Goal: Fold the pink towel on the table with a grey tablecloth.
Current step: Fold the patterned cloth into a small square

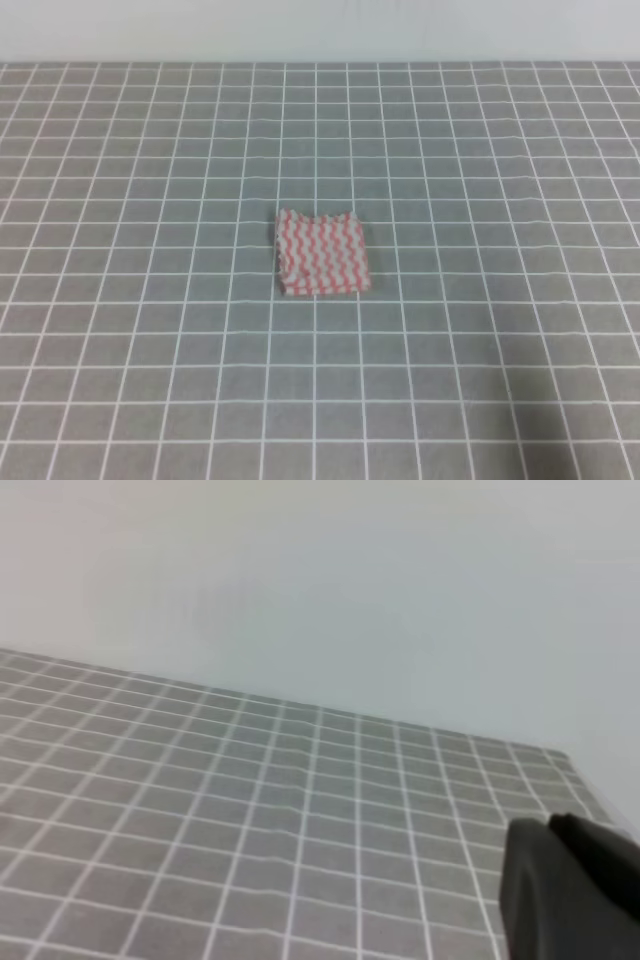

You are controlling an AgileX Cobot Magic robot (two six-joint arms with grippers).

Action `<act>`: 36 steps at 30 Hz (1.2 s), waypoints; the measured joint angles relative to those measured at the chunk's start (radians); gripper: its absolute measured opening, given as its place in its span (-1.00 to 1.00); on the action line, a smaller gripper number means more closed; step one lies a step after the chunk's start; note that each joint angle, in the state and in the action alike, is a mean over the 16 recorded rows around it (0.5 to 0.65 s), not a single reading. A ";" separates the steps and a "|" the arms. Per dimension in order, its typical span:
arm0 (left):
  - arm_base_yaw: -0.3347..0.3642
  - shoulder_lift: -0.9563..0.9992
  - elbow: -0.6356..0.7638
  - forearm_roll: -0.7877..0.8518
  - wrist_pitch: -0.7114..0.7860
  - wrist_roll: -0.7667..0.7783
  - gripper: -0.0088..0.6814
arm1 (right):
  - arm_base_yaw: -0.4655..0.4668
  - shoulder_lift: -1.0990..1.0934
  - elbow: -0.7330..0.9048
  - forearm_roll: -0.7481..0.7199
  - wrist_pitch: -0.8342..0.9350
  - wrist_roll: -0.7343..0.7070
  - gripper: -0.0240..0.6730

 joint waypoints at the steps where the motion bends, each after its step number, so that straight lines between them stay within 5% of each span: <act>1: 0.000 0.001 0.000 0.000 -0.001 0.000 -0.98 | -0.014 -0.013 0.019 0.005 0.000 -0.001 -0.98; 6: 0.000 0.001 0.000 0.001 0.000 0.000 -0.98 | -0.060 -0.065 0.087 0.006 0.030 0.027 -0.98; 22: 0.000 0.002 0.000 0.002 0.002 0.000 -0.98 | -0.095 -0.248 0.152 -0.376 0.299 0.485 -0.98; 36: 0.000 0.000 0.000 0.003 0.003 0.000 -0.98 | -0.114 -0.313 0.169 -0.364 0.340 0.480 -0.98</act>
